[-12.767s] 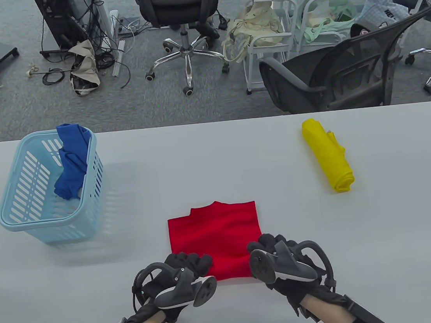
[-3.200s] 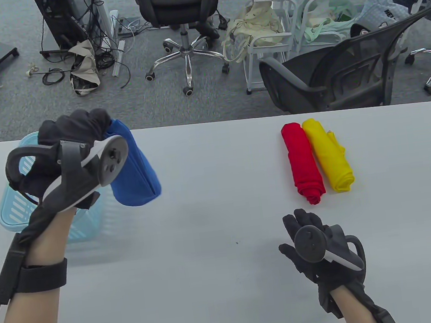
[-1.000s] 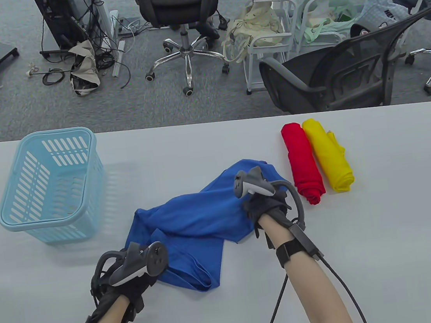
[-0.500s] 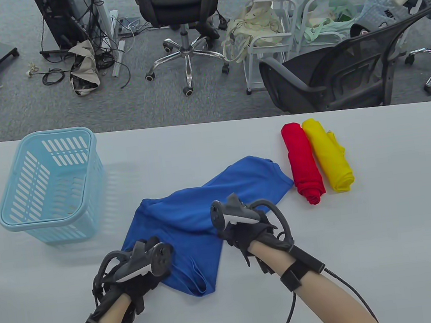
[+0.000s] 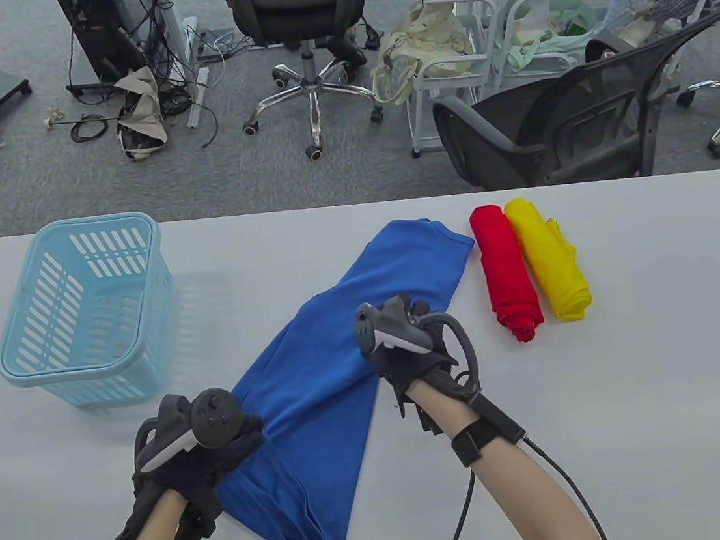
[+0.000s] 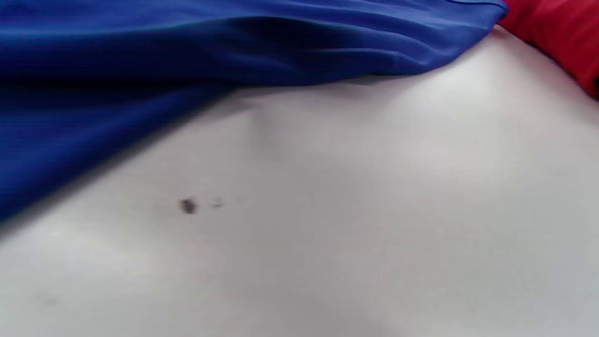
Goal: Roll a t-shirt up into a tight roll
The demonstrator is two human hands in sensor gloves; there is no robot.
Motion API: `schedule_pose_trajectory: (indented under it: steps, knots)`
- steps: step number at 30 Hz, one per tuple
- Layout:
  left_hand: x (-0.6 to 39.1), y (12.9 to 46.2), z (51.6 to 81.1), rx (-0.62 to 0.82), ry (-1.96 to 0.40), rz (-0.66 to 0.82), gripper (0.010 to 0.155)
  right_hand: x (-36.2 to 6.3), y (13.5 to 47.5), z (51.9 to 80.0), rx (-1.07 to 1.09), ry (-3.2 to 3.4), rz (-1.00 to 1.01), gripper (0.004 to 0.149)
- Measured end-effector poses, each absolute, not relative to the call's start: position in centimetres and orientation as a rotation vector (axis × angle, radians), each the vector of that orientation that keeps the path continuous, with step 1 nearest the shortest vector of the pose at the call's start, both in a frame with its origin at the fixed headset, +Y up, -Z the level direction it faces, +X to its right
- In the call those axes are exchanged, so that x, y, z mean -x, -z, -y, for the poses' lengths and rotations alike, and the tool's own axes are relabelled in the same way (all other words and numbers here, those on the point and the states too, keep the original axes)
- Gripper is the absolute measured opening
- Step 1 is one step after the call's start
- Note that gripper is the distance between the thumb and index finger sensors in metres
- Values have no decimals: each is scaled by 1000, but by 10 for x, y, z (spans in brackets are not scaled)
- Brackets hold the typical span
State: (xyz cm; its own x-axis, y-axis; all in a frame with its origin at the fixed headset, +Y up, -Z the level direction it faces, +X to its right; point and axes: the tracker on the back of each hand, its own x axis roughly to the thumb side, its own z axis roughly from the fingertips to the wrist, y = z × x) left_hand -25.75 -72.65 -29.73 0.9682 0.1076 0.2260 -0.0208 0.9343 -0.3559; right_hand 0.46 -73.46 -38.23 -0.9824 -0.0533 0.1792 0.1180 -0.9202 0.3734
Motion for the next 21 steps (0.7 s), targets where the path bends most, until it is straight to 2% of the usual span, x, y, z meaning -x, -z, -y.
schedule_pose_trajectory:
  steps: [2,4,5,6,9,12,14,15,17,19,21]
  knots:
    - [254,300,743,433,18,238,66,12,371,737,349,2963,624,80]
    - [249,301,764,557,123,235,68,24,366,744,392,2928,693,85]
    - [245,301,761,608,225,239,71,28,366,751,400,2894,740,87]
    - [241,299,753,542,242,258,70,29,367,758,382,2860,781,88]
    - [227,291,740,520,238,376,60,22,375,769,368,2802,795,90]
    - [216,281,732,536,87,475,54,7,387,764,362,2857,866,91]
    - [215,280,732,578,-99,552,52,1,389,754,301,2798,831,91]
    - [217,281,732,581,-192,530,51,0,386,747,314,2735,779,89]
    - [222,285,729,522,-197,472,50,2,378,740,341,2694,643,84]
    - [228,288,728,421,-93,420,50,5,367,737,467,2766,684,81]
    - [229,289,734,415,-39,381,53,8,358,740,562,2848,787,80]
